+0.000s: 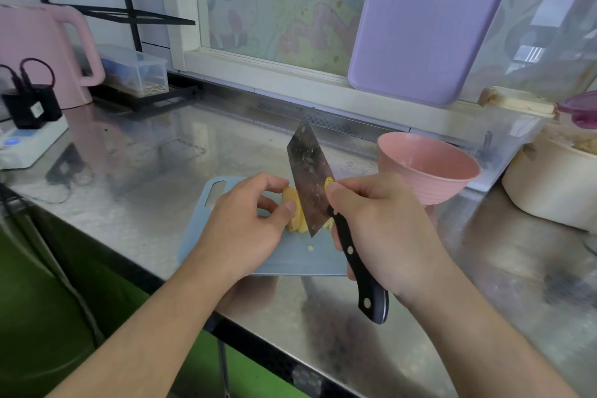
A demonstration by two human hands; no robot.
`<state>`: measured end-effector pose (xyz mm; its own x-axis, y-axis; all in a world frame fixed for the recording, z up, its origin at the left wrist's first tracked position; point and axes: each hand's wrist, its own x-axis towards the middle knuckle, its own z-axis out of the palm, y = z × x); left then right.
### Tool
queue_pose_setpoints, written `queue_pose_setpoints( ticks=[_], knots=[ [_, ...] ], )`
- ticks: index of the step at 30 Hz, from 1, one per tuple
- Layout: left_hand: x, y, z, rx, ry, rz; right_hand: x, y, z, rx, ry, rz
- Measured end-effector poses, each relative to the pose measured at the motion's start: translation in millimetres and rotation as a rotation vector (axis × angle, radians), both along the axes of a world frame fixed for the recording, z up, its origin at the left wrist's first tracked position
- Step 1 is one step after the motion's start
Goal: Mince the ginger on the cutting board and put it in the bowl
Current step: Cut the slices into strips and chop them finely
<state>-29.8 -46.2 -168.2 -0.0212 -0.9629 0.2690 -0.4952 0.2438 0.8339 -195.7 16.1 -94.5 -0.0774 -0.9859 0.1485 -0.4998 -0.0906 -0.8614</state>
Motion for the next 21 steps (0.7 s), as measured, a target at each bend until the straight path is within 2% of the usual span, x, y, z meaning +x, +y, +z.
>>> queue_pose_setpoints(
  ticks=[12,21],
  knots=[
    [0,0,0,-0.02,-0.01,0.005,4,2,-3,0.012,-0.013,-0.024],
    [-1,0,0,-0.027,0.001,0.005,16,7,-5,-0.002,0.084,-0.03]
  ],
)
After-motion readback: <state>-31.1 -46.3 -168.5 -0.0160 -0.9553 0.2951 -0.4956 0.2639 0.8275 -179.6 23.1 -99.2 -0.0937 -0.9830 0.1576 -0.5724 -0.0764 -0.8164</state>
